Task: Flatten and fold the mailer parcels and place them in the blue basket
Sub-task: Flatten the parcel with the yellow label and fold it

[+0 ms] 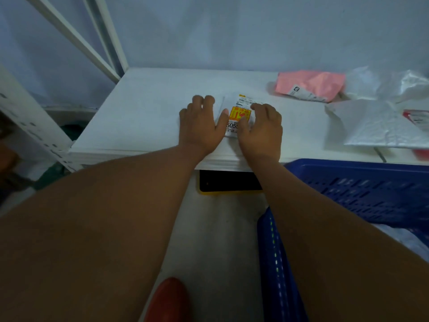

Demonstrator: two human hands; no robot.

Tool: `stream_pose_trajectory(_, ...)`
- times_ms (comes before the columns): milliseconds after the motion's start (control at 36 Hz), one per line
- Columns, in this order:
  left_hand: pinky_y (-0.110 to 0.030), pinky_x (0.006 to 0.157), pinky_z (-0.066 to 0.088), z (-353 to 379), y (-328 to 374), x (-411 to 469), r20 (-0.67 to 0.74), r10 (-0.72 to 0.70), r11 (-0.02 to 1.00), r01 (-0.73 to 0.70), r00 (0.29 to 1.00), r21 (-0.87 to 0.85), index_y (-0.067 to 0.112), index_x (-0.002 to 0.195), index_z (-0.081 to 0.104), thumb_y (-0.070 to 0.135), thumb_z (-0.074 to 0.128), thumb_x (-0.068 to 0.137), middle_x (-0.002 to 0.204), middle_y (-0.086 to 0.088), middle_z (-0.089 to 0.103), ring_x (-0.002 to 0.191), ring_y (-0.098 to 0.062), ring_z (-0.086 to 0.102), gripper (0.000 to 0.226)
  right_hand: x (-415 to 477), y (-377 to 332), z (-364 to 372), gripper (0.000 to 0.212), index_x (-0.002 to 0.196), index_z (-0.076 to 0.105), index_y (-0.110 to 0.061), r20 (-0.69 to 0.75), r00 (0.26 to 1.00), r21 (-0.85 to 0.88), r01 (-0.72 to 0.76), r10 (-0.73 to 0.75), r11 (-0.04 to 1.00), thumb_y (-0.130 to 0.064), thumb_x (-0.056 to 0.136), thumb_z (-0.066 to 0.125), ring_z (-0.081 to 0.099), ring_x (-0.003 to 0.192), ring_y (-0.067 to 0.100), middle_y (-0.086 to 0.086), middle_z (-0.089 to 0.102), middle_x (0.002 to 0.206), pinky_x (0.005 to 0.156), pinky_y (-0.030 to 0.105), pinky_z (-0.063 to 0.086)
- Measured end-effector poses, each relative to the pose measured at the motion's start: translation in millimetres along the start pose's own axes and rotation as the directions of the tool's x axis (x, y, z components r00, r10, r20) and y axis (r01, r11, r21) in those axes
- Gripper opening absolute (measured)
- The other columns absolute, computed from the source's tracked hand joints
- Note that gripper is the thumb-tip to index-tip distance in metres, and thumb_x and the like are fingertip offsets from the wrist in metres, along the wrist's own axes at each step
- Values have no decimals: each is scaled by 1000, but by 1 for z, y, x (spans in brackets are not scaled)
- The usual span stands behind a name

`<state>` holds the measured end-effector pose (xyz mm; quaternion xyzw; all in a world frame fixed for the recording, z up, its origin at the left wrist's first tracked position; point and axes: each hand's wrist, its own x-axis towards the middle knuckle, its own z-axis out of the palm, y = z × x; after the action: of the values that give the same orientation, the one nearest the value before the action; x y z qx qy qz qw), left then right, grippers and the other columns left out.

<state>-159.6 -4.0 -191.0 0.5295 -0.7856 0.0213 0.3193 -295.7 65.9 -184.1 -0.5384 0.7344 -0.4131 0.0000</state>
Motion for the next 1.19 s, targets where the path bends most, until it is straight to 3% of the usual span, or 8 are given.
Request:
stream_pose_trajectory(83, -57, 119, 14, -2, -1, -2, -7, 53, 998, -53, 999, 27, 15, 147, 41, 52, 29, 97, 155, -16, 33, 142, -33, 34, 64, 0, 0, 1, 55, 142, 49, -15, 15, 1000, -38, -1, 1, 999, -40, 93, 44, 34, 141, 27, 11, 44, 149, 111, 43, 30)
stream_pose_trajectory(222, -51, 122, 5, 1, 3, 5, 193, 286, 958, -285, 938, -34, 23, 156, 26, 49, 18, 98, 165, -7, 14, 152, -25, 12, 64, 3, -2, -3, 60, 153, 34, -17, 96, 995, -111, -25, 36, 994, -40, 98, 37, 16, 151, 27, 12, 26, 161, 121, 44, 17)
stream_pose_trajectory(333, -43, 119, 24, 10, 5, 13, 425, 345, 938, -302, 837, -168, 23, 149, 43, 43, 19, 97, 156, -6, 39, 145, -22, 33, 61, 8, 0, -3, 58, 157, 25, -20, 222, 974, -168, -14, 52, 986, -32, 101, 37, 7, 153, 25, 12, 13, 165, 123, 42, 12)
stream_pose_trajectory(417, -43, 94, 48, 13, 1, 15, 302, 390, 918, -340, 870, -204, 20, 125, 64, 39, 30, 96, 123, -6, 66, 115, -26, 59, 48, 10, 1, 2, 55, 156, 27, -21, 264, 963, -221, -2, 61, 975, -35, 103, 32, 7, 153, 24, 11, 14, 165, 123, 44, 13)
stream_pose_trajectory(500, -44, 77, 50, 7, 2, 11, 209, 336, 941, -317, 918, -117, 17, 101, 68, 42, 33, 90, 97, -5, 67, 93, -28, 61, 45, 12, 2, 7, 53, 152, 33, -23, 298, 953, -275, 34, 52, 961, -38, 102, 27, 15, 151, 24, 8, 25, 162, 120, 50, 17)
stream_pose_trajectory(695, -44, 88, 45, 8, -2, 10, 130, 267, 964, -265, 955, -39, 12, 99, 65, 47, 44, 86, 112, -10, 62, 105, -32, 57, 43, 13, 3, 14, 47, 129, 53, -21, 332, 943, -347, 92, 30, 933, -37, 95, 25, 41, 133, 24, 4, 52, 137, 111, 55, 26)
stream_pose_trajectory(833, -50, 121, 12, 10, -2, 13, 413, 256, 966, -241, 874, -88, 20, 153, 34, 44, 32, 96, 164, -7, 21, 152, -25, 14, 61, 13, 3, 14, 48, 136, 50, -22, 337, 941, -360, 108, 21, 927, -33, 95, 27, 39, 137, 23, 2, 49, 143, 112, 56, 25)
stream_pose_trajectory(1195, -45, 123, -3, 7, 2, 14, 593, 184, 978, -207, 784, -29, 31, 158, 10, 41, 17, 106, 167, 3, 1, 153, -13, -2, 54, 27, -14, 9, 40, 127, 55, -21, 313, 945, -440, 53, 98, 897, -28, 91, 40, 46, 126, 27, 6, 53, 130, 103, 46, 32)
